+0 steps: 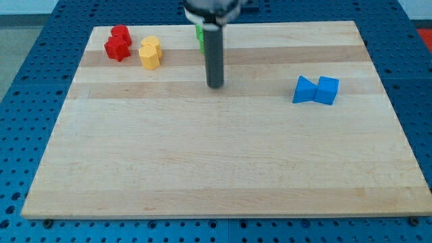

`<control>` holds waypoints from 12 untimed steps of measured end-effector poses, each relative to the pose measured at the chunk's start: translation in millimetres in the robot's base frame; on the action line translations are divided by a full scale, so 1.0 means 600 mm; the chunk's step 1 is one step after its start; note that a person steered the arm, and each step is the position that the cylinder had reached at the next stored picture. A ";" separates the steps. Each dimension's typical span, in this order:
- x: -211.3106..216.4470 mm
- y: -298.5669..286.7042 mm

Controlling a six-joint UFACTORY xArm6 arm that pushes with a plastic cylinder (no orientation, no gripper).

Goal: Move the blue cube along with blue triangle towards top center

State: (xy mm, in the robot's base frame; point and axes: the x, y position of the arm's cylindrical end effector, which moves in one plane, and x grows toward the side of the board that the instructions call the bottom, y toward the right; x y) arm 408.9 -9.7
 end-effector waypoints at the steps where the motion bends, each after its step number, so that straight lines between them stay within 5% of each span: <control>1: 0.104 0.087; 3: 0.137 0.396; 5: 0.072 0.478; 9: 0.008 0.408; 12: 0.007 0.244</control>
State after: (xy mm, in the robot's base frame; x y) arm 413.4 136.7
